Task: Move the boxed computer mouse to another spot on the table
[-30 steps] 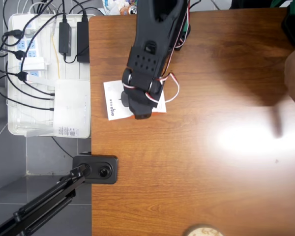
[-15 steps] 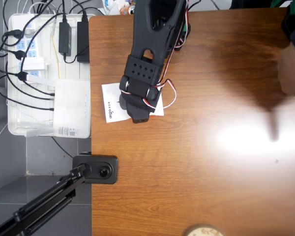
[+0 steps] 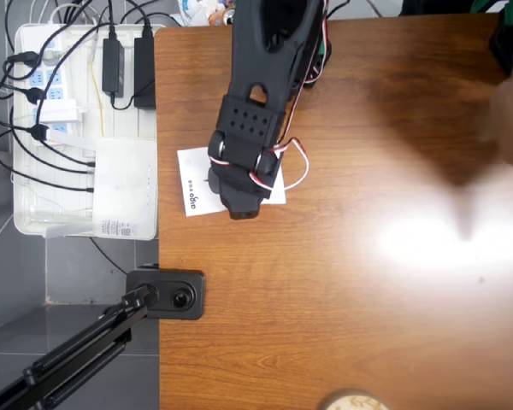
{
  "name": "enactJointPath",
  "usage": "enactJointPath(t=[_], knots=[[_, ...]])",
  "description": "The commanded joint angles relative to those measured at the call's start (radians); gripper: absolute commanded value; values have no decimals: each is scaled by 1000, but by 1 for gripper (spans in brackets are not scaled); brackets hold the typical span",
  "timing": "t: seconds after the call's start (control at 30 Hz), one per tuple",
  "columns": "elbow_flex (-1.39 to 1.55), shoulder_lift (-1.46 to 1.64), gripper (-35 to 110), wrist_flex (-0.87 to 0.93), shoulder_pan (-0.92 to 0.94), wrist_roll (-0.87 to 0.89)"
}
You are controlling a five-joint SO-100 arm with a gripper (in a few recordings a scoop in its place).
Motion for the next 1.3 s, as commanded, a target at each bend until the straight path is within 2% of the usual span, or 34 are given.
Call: enactJointPath(t=[0.0, 0.13, 0.2, 0.27, 0.3, 0.4, 0.43, 0.5, 0.57, 0.6, 0.77, 0.87, 0.9, 1.27], knots=[[-167, 106, 50, 77, -9, 2], [-376, 114, 7, 86, -51, -5], [-462, 94, 0, 12, -97, 11], [-532, 94, 0, -67, -144, 37], [-514, 115, 0, -201, -164, 60], [-318, 126, 0, -957, -192, 112], [-318, 77, 0, -1154, -201, 87], [-368, -3, 0, -1394, -215, 9], [-390, -41, 0, -1603, -232, -242], [-390, -66, 0, -1726, -235, -291], [-328, -115, 0, -2264, -238, -374], [-262, -153, 0, -2666, -278, -402], [-227, -129, 0, -2743, -295, -402], [328, 540, 0, -2767, -250, -423]])
